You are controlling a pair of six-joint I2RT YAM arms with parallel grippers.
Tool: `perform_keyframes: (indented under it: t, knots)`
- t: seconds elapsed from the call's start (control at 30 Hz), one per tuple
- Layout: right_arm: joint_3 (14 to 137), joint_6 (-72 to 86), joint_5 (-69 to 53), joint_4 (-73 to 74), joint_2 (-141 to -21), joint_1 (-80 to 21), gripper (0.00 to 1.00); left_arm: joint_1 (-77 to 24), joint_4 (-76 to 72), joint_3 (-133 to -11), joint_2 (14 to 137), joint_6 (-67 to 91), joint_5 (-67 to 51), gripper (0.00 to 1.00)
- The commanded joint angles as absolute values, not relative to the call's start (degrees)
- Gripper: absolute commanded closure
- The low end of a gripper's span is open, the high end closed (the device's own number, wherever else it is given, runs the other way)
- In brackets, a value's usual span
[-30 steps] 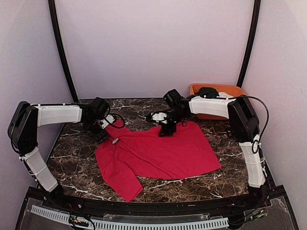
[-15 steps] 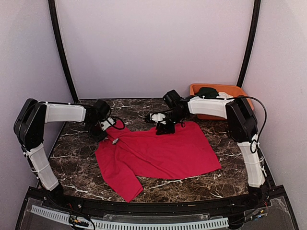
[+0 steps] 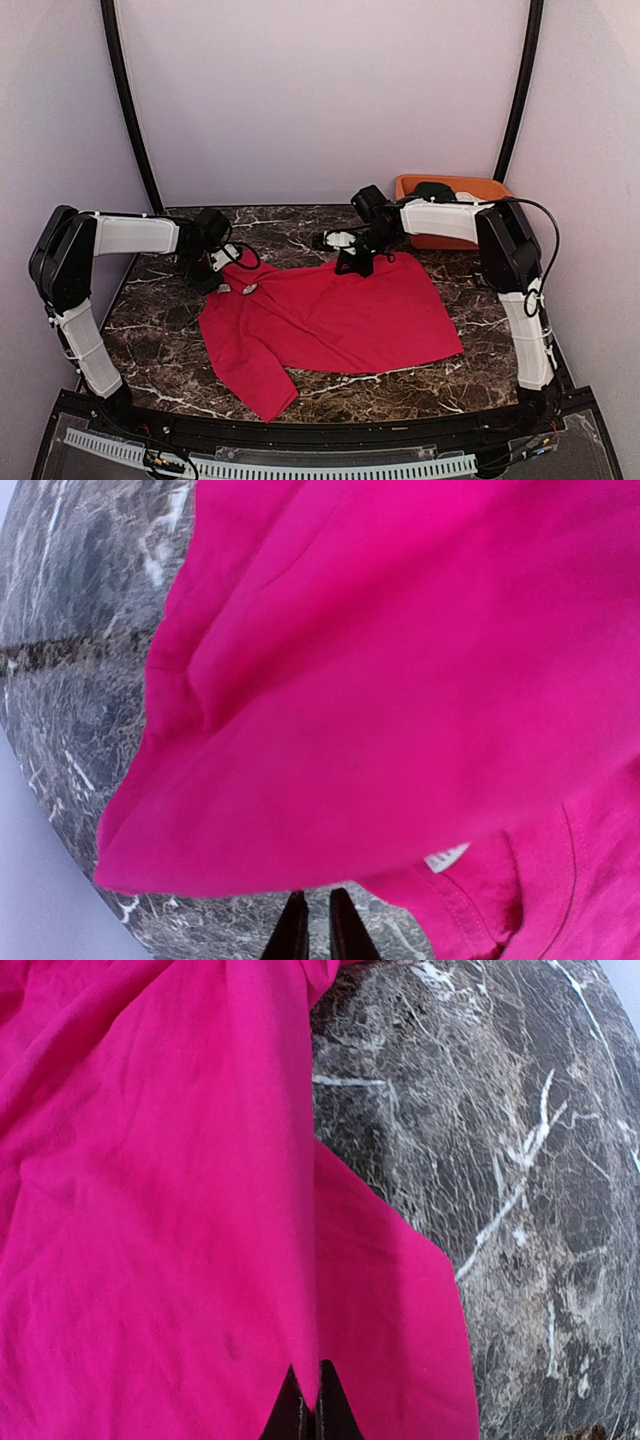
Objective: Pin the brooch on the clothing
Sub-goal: Adjust the clothing with brooches at the center of the board.
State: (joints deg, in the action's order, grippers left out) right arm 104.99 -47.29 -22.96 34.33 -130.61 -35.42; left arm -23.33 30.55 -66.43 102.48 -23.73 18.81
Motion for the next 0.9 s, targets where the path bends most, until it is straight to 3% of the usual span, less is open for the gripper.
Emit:
perform_keyframes:
  t: [0.0, 0.1, 0.17, 0.27, 0.4, 0.53, 0.67, 0.87]
  knots:
    - [102.6, -46.5, -23.2, 34.0, -126.9, -33.9, 1.0, -22.7, 32.2, -68.6, 101.7, -22.6, 18.0, 0.85]
    - [102.7, -46.4, -22.9, 34.0, -127.0, -33.9, 1.0, -22.7, 31.0, -67.4, 98.2, -22.6, 15.2, 0.45]
    - [102.7, -46.5, -22.5, 34.2, -127.0, -33.9, 1.0, -22.6, 28.7, -65.6, 96.0, -23.2, 15.1, 0.33]
    - [102.8, -46.8, -22.5, 34.6, -127.0, -33.7, 1.0, -22.4, 26.2, -64.5, 94.5, -24.3, 16.2, 0.24]
    - [103.0, -46.9, -22.6, 35.0, -127.0, -33.3, 1.0, -21.8, 26.9, -68.7, 98.8, -25.9, 17.6, 0.22]
    - [102.8, -46.7, -22.9, 35.1, -126.7, -33.0, 1.0, -21.8, 29.1, -74.2, 106.2, -27.7, 13.7, 0.25]
    - [102.8, -46.5, -23.5, 35.2, -126.3, -32.8, 1.0, -21.8, 30.0, -77.2, 109.7, -28.4, 10.6, 0.36]
    - [102.7, -46.0, -22.7, 35.3, -125.5, -32.1, 1.0, -21.8, 31.0, -77.8, 112.8, -28.6, 10.6, 0.84]
